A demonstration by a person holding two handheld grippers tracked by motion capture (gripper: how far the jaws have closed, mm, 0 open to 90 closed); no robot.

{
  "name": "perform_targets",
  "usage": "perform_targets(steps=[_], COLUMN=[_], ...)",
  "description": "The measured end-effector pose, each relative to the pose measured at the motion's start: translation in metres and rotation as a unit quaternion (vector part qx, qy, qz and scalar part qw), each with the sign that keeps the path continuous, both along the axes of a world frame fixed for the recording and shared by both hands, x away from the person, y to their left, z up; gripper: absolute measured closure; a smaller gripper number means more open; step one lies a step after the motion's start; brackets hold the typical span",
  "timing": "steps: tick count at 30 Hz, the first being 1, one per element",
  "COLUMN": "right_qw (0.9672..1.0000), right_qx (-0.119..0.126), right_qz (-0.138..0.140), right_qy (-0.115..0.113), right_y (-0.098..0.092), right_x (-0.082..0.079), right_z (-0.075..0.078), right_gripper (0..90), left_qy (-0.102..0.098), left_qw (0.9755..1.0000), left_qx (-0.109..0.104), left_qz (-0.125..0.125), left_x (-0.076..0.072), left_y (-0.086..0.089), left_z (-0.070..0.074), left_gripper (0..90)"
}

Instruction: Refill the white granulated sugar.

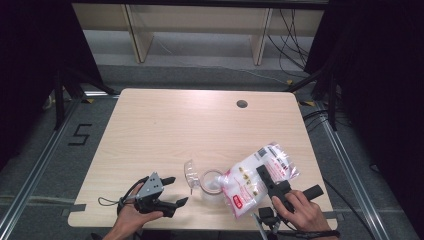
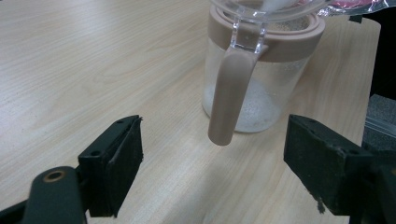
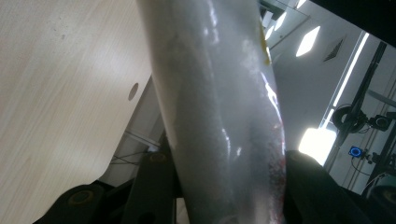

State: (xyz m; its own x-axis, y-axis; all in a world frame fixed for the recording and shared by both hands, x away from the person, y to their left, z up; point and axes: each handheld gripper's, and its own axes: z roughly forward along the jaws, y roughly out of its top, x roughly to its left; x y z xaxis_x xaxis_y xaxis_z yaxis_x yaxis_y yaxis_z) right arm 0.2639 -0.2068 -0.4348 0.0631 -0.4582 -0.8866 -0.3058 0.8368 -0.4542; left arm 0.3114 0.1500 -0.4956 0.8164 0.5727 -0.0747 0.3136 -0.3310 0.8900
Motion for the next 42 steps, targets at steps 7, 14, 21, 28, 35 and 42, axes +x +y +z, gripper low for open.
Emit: perform_targets(steps=[7, 14, 21, 28, 35, 42], right_qw=[1.0, 1.0, 1.0, 1.0, 1.0, 1.0], right_qx=[0.003, -0.001, -0.001, 0.0, 0.002, 0.001], right_qz=[-0.002, 0.001, 0.001, 0.001, -0.001, -0.001], right_qy=[0.0, -0.001, 0.001, -0.001, 0.0, 0.0], right_y=[-0.0004, -0.0004, -0.0004, -0.0005, -0.0009, -0.0011], right_x=[-0.0003, 0.0, 0.0003, 0.0002, -0.0003, -0.0003], right_z=[0.0006, 0.0008, 0.0006, 0.0008, 0.0005, 0.0007], right_gripper=[68.3, 68.3, 68.4, 68.4, 68.5, 68.5], left_qy=[0.001, 0.001, 0.0, 0.001, -0.001, 0.0], left_qw=[1.0, 1.0, 1.0, 1.0, 1.0, 1.0], left_qx=[-0.001, -0.002, 0.002, 0.0, 0.0, 0.0], left_qz=[-0.001, 0.0, 0.002, 0.003, -0.001, 0.0], left_x=[0.0, 0.0, -0.0003, -0.0004, 0.0001, 0.0], left_y=[-0.0005, -0.0009, -0.0006, -0.0009, -0.0003, -0.0001], left_z=[-0.0007, -0.0009, -0.0005, -0.0006, -0.0005, -0.0003], left_gripper=[19.4, 19.3, 19.3, 19.3, 19.4, 19.4])
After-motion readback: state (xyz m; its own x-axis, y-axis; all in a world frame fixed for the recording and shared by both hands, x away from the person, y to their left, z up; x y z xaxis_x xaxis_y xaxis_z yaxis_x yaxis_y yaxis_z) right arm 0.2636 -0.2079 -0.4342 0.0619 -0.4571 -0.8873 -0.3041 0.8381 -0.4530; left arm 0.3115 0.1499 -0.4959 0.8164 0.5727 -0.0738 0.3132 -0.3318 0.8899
